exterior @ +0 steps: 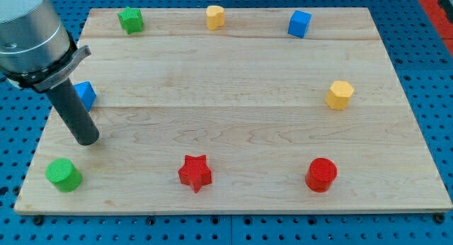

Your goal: Push the arm left beside the cube

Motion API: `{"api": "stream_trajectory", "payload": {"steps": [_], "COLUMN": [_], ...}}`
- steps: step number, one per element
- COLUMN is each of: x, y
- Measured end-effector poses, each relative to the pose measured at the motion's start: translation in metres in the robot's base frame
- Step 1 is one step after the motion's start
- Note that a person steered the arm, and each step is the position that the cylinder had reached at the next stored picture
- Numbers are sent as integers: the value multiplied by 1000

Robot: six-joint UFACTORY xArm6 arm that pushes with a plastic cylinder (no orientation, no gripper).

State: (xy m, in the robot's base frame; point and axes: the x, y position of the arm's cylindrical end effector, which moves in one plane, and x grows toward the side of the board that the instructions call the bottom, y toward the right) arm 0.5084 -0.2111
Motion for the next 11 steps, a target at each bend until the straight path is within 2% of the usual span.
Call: {"api": "stream_trajectory", "payload": {"steps": [1, 3, 4, 5, 6, 7, 9, 10, 11], "x": [0, 3, -30, -87, -141, -170, -200, -244, -255], "y": [0, 36, 69, 121, 143, 157, 192, 234, 267]}}
